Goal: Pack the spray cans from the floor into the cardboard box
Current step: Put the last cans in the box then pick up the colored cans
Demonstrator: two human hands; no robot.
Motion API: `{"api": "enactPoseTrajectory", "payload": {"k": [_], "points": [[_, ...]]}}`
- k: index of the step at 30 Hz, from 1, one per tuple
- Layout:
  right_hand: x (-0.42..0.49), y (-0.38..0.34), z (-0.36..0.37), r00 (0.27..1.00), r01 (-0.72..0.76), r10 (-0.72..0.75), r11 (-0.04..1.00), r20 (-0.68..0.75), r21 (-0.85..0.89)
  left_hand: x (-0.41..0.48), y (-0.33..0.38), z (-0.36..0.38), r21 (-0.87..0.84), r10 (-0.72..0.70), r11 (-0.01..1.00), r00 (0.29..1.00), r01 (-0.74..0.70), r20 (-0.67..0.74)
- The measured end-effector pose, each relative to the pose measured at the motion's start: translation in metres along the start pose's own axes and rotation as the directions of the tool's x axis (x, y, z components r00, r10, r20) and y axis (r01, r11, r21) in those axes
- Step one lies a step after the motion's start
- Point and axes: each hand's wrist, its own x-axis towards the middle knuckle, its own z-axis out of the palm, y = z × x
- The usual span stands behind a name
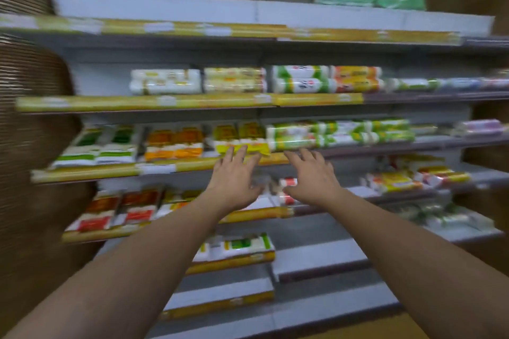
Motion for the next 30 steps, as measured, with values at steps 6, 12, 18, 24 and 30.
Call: {"api": "enactPoseTrajectory", "payload": {"k": [6,12,18,24,30], "points": [[0.032,-0.178,0.042,0.990,0.129,-0.135,0.985,0.042,0.117,-0.089,-0.192,-0.015,0.111,-0.195,0.977,0.977,0.185,0.091],[0.035,-0.323,0.093,0.966,0.208,-0.232,0.959,0.111,0.191,-0.167,-0.336,-0.019,0.197,-0.370,0.921,0.914,0.338,0.164],[0.047,-0.408,0.143,0.930,0.259,-0.313,0.929,0.191,0.263,-0.205,-0.415,-0.001,0.180,-0.455,0.887,0.873,0.426,0.176],[0.079,-0.480,0.212,0.874,0.327,-0.406,0.898,0.266,0.294,-0.227,-0.463,0.052,0.203,-0.496,0.866,0.836,0.457,0.235],[0.133,-0.546,0.283,0.799,0.412,-0.529,0.828,0.287,0.381,-0.218,-0.537,0.083,0.196,-0.634,0.773,0.749,0.604,0.193]]}}
